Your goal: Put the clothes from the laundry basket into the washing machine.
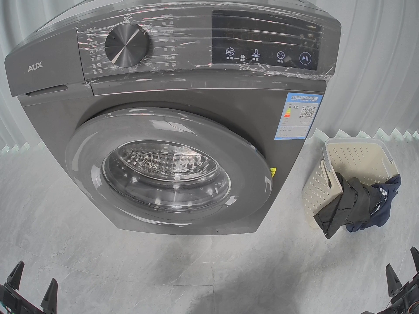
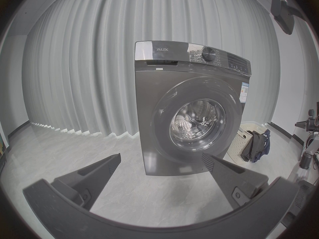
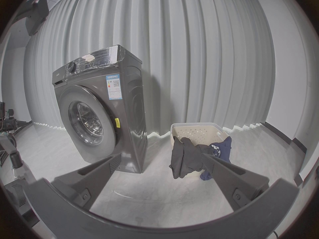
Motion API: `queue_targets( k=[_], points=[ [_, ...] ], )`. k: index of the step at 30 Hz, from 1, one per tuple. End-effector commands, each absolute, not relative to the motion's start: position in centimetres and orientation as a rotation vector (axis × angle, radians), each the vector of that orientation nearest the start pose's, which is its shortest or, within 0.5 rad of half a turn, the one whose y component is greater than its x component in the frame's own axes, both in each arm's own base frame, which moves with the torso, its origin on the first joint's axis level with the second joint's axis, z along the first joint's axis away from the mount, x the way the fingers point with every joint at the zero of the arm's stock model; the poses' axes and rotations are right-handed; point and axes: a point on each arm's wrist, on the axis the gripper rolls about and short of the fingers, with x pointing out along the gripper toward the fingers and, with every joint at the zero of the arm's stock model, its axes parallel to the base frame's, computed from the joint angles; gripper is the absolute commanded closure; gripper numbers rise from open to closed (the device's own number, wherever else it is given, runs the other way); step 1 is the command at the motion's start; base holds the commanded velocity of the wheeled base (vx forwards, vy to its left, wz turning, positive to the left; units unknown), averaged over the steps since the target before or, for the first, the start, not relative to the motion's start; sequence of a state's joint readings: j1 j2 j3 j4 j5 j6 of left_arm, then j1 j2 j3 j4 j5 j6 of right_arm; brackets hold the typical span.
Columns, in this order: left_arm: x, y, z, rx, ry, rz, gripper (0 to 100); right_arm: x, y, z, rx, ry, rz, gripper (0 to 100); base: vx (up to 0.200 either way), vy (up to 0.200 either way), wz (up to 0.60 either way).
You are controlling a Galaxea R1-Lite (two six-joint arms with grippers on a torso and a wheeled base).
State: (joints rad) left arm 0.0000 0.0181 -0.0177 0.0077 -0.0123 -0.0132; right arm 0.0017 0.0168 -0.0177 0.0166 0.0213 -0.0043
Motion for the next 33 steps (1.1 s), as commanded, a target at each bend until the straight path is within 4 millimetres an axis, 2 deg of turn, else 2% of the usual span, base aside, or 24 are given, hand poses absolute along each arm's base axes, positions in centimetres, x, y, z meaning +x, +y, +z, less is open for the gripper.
queue_targets(
  k=[1,7,33],
  points=[
    [-2.29,-0.03,7.51,-0.012,0.006,-0.012,0,-2.32,0.04,7.59,-0.004,0.012,0.023,0,0.0,0.2,0.0],
    [-2.29,-0.02,7.51,-0.011,0.006,-0.009,0,-2.32,0.04,7.59,-0.004,0.012,0.023,0,0.0,0.2,0.0],
    [-2.29,-0.02,7.51,-0.005,0.006,-0.008,0,-2.32,0.05,7.61,-0.008,0.011,0.02,0,0.0,0.0,0.0]
  ],
)
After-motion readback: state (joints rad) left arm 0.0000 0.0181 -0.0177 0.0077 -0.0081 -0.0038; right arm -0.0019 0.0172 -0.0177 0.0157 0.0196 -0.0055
